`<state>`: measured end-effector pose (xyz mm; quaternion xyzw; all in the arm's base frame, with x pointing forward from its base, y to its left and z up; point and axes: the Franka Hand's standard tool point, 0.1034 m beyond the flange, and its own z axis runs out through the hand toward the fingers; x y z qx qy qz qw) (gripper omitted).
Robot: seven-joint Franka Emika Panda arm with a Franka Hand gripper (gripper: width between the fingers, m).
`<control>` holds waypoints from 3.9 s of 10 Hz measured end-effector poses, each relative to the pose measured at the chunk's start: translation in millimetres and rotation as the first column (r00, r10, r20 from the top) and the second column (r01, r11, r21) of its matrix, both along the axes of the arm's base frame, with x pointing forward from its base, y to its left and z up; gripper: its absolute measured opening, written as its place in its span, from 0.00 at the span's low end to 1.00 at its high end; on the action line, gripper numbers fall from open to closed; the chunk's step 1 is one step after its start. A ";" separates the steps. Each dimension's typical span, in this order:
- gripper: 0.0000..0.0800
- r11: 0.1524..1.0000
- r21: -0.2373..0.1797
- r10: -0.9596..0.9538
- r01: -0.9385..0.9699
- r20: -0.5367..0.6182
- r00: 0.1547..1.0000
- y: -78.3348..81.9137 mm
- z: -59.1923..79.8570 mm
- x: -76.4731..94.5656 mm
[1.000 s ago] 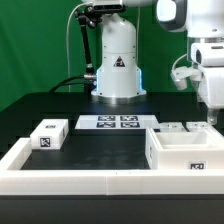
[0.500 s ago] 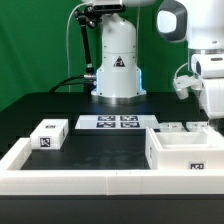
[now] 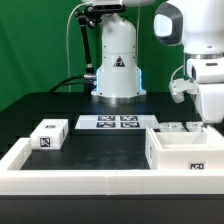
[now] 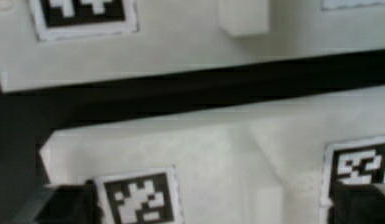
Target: Assemble cabinet
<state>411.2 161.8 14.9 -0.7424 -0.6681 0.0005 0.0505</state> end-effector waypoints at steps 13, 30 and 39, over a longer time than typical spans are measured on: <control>0.09 0.999 -0.037 -0.011 0.011 0.004 1.000 -8.4 26.6 4.6; 0.09 0.998 -0.050 -0.038 0.040 0.031 0.999 -52.7 47.5 34.7; 0.09 0.998 -0.040 -0.040 0.042 0.037 0.999 -49.3 45.3 49.6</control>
Offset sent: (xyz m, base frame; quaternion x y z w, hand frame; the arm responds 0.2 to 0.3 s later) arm 0.0012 0.0026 0.0013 -0.0049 -0.0019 0.0045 1.0000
